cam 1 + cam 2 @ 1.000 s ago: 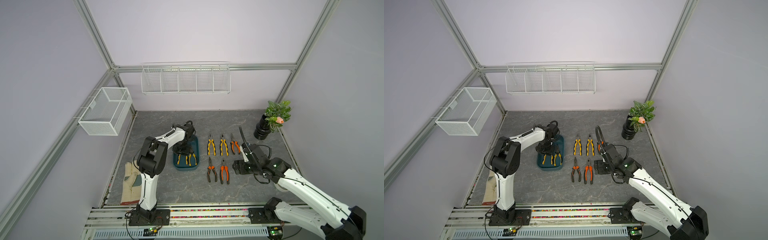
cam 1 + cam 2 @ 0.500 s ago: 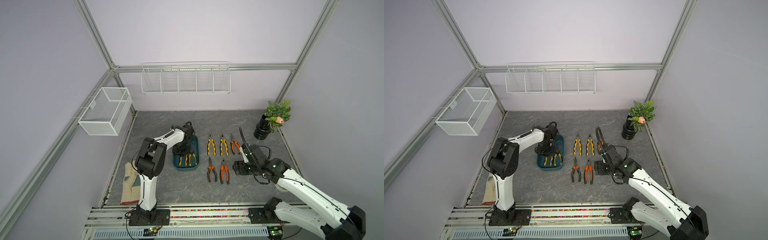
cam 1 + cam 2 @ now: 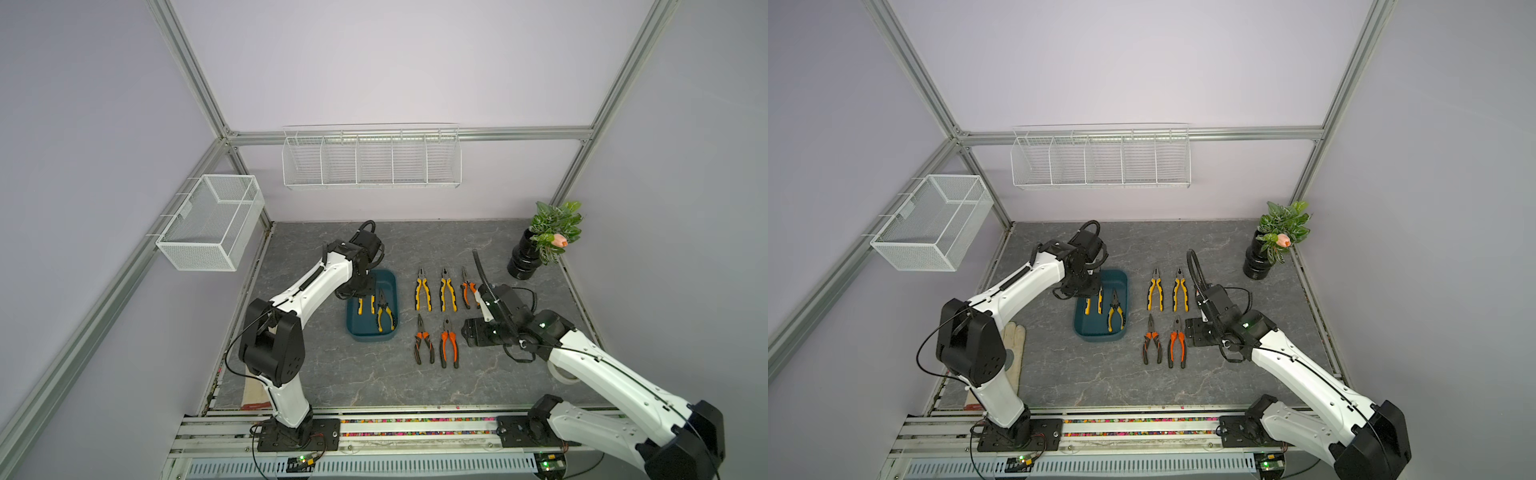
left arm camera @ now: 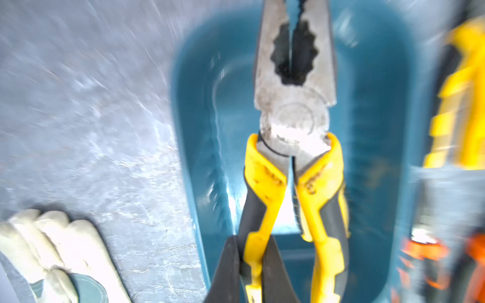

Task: Take the pliers out of the storage box
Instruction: Pick up the pliers from the storage box.

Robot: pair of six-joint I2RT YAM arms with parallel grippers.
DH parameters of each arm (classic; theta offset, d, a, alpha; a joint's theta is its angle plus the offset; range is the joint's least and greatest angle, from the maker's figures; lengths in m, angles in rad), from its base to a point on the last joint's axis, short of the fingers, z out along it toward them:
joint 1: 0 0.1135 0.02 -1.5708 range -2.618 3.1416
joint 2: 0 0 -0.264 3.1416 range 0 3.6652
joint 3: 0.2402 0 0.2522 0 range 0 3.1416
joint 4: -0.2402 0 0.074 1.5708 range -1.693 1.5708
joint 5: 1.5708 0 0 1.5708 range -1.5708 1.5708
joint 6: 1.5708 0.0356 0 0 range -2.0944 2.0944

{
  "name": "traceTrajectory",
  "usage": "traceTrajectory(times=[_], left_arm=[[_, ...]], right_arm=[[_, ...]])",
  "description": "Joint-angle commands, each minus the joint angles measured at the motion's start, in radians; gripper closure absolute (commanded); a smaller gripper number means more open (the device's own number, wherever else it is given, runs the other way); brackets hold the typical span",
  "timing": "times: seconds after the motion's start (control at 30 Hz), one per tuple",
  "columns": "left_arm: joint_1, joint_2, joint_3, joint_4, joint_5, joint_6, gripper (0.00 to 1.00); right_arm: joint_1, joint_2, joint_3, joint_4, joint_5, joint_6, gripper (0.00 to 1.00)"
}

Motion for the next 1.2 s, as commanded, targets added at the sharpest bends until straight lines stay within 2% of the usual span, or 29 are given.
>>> traceTrajectory(times=[0.0,0.17,0.33,0.53,0.8,1.17], left_arm=[[-0.049,-0.037,0.022,-0.003,0.028,-0.023,1.0],[-0.122,-0.099,-0.055,0.112,0.106,-0.031,1.0],[-0.155,-0.156,-0.123,0.201,0.165,-0.049,1.0],[-0.184,-0.219,-0.167,0.283,0.263,-0.085,1.0],[-0.221,-0.205,-0.185,0.326,0.326,-0.133,1.0],[-0.258,-0.187,-0.18,0.368,0.364,-0.163,1.0]], right_arm=[[-0.003,0.034,0.077,0.046,-0.085,-0.027,0.22],[-0.023,0.112,0.162,0.119,-0.228,0.014,0.23],[-0.031,0.191,0.233,0.169,-0.247,0.027,0.23],[-0.07,0.241,0.181,0.387,-0.376,0.081,0.26],[-0.08,0.299,0.144,0.588,-0.509,0.142,0.28],[-0.085,0.413,0.184,0.645,-0.547,0.155,0.29]])
